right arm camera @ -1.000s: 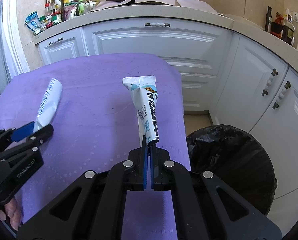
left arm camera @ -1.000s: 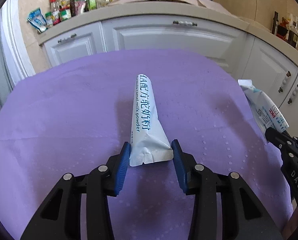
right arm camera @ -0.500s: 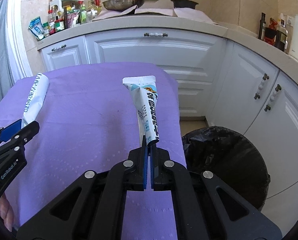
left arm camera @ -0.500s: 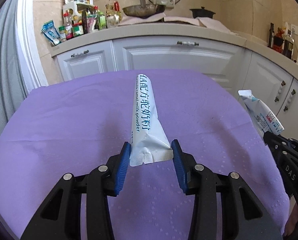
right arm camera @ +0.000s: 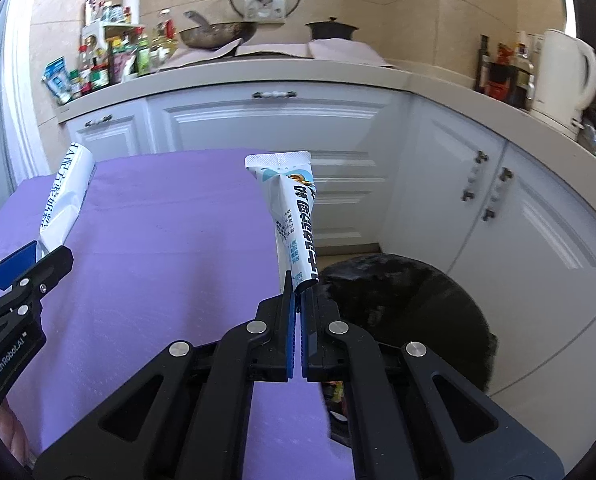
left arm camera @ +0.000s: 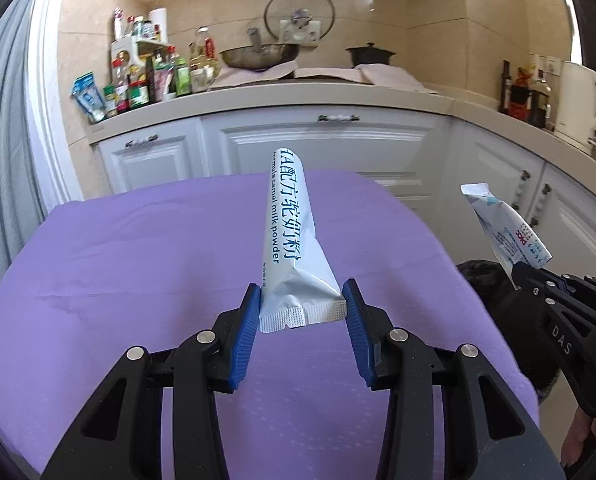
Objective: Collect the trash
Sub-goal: 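Carry both white tubes over the black bin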
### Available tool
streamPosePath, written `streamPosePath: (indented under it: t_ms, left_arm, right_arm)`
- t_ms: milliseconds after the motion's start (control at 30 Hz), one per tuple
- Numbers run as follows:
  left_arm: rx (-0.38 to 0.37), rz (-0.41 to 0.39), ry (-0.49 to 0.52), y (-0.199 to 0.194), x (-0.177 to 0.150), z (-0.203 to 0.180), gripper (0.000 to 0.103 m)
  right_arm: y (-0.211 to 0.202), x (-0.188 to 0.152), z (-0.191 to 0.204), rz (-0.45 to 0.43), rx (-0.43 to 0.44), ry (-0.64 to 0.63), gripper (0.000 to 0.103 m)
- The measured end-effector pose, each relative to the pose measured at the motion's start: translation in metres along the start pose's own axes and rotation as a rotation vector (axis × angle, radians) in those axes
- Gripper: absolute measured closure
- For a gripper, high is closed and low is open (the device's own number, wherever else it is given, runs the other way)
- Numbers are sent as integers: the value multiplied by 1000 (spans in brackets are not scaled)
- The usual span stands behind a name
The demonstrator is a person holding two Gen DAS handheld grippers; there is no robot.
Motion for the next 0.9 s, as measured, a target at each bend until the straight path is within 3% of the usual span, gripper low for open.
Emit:
streamPosePath:
  t_ms: [533,900]
  left_arm:
    - [-176,-65,69,-16,6,-82,61]
    - [-242,-70,113,-6,-2,-131,60]
  right_arm:
    - [-25,-16,-77,-29,-182,50,101]
    - [-17,-35,-119,-2,-244,94,101]
Point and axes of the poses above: each gripper's, at about its wrist camera, not at the fingertips, and y roughly the way its jaws point, z to its left, x to its top, the point moved 2 cm from there along y, roughly the way its jaws point, and after that the axes turned 15 degrees about -z, right-handed, at the moved point
